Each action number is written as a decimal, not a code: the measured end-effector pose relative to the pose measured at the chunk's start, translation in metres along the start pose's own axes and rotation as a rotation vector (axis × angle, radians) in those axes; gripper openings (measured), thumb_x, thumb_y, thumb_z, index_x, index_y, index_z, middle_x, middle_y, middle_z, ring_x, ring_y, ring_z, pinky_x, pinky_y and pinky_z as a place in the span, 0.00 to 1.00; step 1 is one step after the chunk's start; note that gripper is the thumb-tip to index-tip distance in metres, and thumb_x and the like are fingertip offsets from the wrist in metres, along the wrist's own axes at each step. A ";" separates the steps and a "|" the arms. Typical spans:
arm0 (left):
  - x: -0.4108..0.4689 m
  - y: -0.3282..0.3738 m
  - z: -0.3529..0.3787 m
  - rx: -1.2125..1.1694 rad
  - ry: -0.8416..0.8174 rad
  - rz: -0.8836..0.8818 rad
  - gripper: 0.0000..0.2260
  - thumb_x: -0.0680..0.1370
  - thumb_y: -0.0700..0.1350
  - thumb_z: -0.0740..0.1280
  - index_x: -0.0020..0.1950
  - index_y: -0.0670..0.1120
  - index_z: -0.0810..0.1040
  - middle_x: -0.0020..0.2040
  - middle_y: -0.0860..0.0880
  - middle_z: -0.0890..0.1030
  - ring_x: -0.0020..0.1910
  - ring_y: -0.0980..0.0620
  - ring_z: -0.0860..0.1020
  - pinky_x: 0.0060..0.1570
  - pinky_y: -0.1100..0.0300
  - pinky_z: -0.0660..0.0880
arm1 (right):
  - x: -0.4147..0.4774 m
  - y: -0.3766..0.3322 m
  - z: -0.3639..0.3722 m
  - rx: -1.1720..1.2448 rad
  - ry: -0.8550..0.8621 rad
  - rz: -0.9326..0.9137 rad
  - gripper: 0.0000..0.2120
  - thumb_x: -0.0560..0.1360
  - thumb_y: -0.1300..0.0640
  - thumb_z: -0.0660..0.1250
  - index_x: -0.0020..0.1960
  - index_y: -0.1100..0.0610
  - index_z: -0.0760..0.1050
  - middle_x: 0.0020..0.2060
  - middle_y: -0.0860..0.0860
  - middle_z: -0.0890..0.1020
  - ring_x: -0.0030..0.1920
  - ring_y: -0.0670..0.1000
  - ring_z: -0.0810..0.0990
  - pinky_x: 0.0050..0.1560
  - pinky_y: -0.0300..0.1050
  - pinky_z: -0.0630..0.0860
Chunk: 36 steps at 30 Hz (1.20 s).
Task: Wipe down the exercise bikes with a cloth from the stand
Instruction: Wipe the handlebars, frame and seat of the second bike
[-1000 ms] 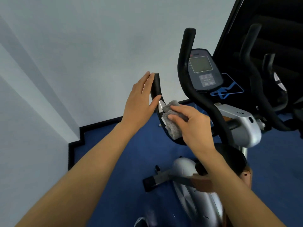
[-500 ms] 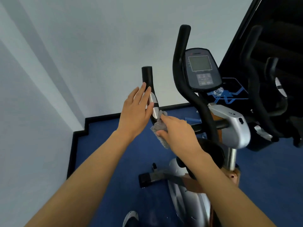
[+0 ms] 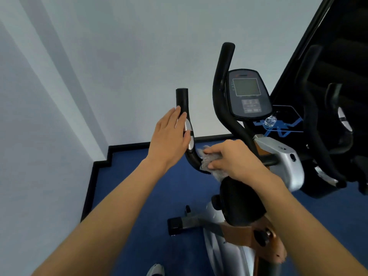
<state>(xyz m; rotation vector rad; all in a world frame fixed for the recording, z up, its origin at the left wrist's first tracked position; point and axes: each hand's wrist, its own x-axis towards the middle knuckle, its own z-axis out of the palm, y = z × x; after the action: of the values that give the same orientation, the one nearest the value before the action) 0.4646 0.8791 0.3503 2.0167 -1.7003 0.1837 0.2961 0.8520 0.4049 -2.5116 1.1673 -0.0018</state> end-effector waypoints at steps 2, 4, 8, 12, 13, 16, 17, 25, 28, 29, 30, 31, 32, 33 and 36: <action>0.001 0.004 0.003 0.000 0.022 -0.017 0.21 0.80 0.45 0.57 0.72 0.40 0.62 0.74 0.40 0.60 0.74 0.44 0.56 0.70 0.52 0.55 | -0.001 0.006 -0.003 0.162 0.078 -0.003 0.21 0.70 0.58 0.71 0.63 0.52 0.74 0.55 0.54 0.81 0.55 0.50 0.77 0.48 0.29 0.65; 0.001 0.008 0.008 0.036 0.041 -0.036 0.21 0.78 0.45 0.54 0.70 0.38 0.65 0.72 0.38 0.63 0.72 0.42 0.61 0.68 0.48 0.61 | 0.002 0.006 0.004 0.161 0.057 -0.035 0.23 0.70 0.55 0.72 0.64 0.52 0.73 0.56 0.54 0.81 0.56 0.50 0.77 0.51 0.31 0.66; 0.001 0.008 0.013 0.079 0.060 -0.027 0.24 0.76 0.46 0.50 0.67 0.36 0.68 0.69 0.36 0.68 0.69 0.40 0.66 0.65 0.46 0.66 | 0.011 0.009 0.014 0.050 -0.089 -0.029 0.26 0.68 0.50 0.73 0.65 0.53 0.72 0.58 0.54 0.79 0.59 0.53 0.75 0.58 0.42 0.69; 0.001 0.007 0.014 0.056 0.058 -0.024 0.24 0.75 0.46 0.51 0.68 0.36 0.68 0.70 0.36 0.67 0.70 0.40 0.65 0.66 0.46 0.63 | 0.006 0.033 0.007 0.013 -0.079 -0.011 0.23 0.68 0.55 0.74 0.62 0.51 0.75 0.58 0.51 0.80 0.58 0.52 0.76 0.53 0.36 0.66; 0.001 0.007 0.013 0.042 0.056 -0.026 0.24 0.76 0.46 0.51 0.68 0.37 0.67 0.70 0.36 0.66 0.70 0.40 0.64 0.67 0.47 0.62 | 0.003 0.036 0.006 0.005 -0.070 -0.006 0.23 0.68 0.56 0.74 0.62 0.50 0.75 0.58 0.52 0.80 0.57 0.52 0.76 0.53 0.37 0.65; -0.001 0.007 0.013 0.024 0.051 -0.033 0.21 0.78 0.43 0.55 0.70 0.37 0.64 0.73 0.38 0.62 0.72 0.41 0.60 0.69 0.48 0.58 | 0.001 0.038 0.006 -0.003 -0.057 -0.028 0.22 0.69 0.56 0.73 0.62 0.50 0.75 0.57 0.51 0.81 0.56 0.51 0.77 0.52 0.36 0.67; -0.001 0.007 0.013 0.024 0.050 -0.032 0.21 0.78 0.42 0.56 0.70 0.37 0.64 0.73 0.37 0.62 0.73 0.41 0.59 0.69 0.48 0.58 | 0.001 0.039 0.006 0.027 -0.034 -0.036 0.21 0.69 0.56 0.73 0.62 0.49 0.76 0.55 0.50 0.81 0.56 0.50 0.77 0.51 0.33 0.68; 0.001 0.016 0.006 -0.018 0.098 -0.055 0.20 0.77 0.39 0.59 0.69 0.38 0.66 0.73 0.39 0.61 0.73 0.42 0.57 0.70 0.49 0.54 | -0.021 0.046 -0.022 0.491 0.526 0.076 0.19 0.69 0.57 0.73 0.59 0.49 0.78 0.46 0.44 0.81 0.47 0.42 0.79 0.50 0.27 0.73; 0.003 0.022 0.009 0.017 0.115 0.008 0.22 0.73 0.36 0.61 0.67 0.37 0.68 0.72 0.38 0.62 0.72 0.40 0.59 0.70 0.44 0.56 | -0.025 0.053 -0.030 0.477 0.611 0.118 0.19 0.70 0.56 0.72 0.60 0.50 0.77 0.46 0.42 0.78 0.48 0.41 0.78 0.47 0.21 0.70; 0.005 0.024 0.010 0.014 0.109 0.019 0.22 0.72 0.35 0.62 0.67 0.38 0.68 0.73 0.38 0.62 0.72 0.40 0.58 0.70 0.44 0.56 | -0.025 0.055 -0.030 0.463 0.620 0.132 0.19 0.70 0.57 0.72 0.61 0.51 0.76 0.47 0.43 0.78 0.48 0.41 0.77 0.47 0.20 0.69; 0.008 0.027 0.011 0.004 0.104 0.019 0.22 0.72 0.36 0.62 0.67 0.38 0.67 0.73 0.38 0.61 0.73 0.40 0.57 0.70 0.45 0.54 | -0.025 0.057 -0.029 0.447 0.621 0.139 0.19 0.70 0.57 0.72 0.61 0.51 0.76 0.48 0.44 0.80 0.48 0.41 0.77 0.46 0.19 0.68; 0.010 0.030 0.012 -0.007 0.098 0.014 0.22 0.73 0.37 0.61 0.68 0.39 0.67 0.74 0.39 0.60 0.73 0.40 0.56 0.70 0.45 0.53 | -0.025 0.059 -0.026 0.428 0.616 0.142 0.19 0.71 0.57 0.72 0.61 0.52 0.76 0.51 0.46 0.81 0.49 0.42 0.77 0.48 0.20 0.68; 0.013 0.032 0.014 -0.015 0.091 0.010 0.22 0.74 0.39 0.61 0.68 0.39 0.66 0.74 0.39 0.58 0.74 0.41 0.54 0.71 0.46 0.51 | -0.025 0.061 -0.022 0.408 0.605 0.144 0.19 0.71 0.57 0.72 0.61 0.52 0.76 0.54 0.48 0.81 0.50 0.43 0.77 0.50 0.22 0.68; 0.014 0.033 0.016 -0.019 0.081 0.004 0.22 0.75 0.40 0.61 0.68 0.40 0.66 0.75 0.40 0.57 0.74 0.42 0.53 0.71 0.46 0.49 | -0.025 0.063 -0.017 0.389 0.590 0.146 0.19 0.71 0.57 0.71 0.62 0.51 0.76 0.55 0.50 0.81 0.52 0.45 0.78 0.53 0.26 0.68; 0.016 0.034 0.024 -0.011 0.049 -0.026 0.22 0.76 0.43 0.60 0.69 0.42 0.64 0.76 0.42 0.53 0.75 0.45 0.48 0.72 0.47 0.45 | -0.025 0.069 -0.002 0.353 0.576 0.136 0.20 0.71 0.59 0.71 0.62 0.53 0.75 0.61 0.52 0.78 0.62 0.48 0.74 0.57 0.24 0.60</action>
<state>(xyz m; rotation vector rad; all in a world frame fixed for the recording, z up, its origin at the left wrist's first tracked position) 0.4311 0.8504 0.3458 2.0089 -1.6413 0.2128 0.2286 0.8298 0.3875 -2.1646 1.3930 -0.8653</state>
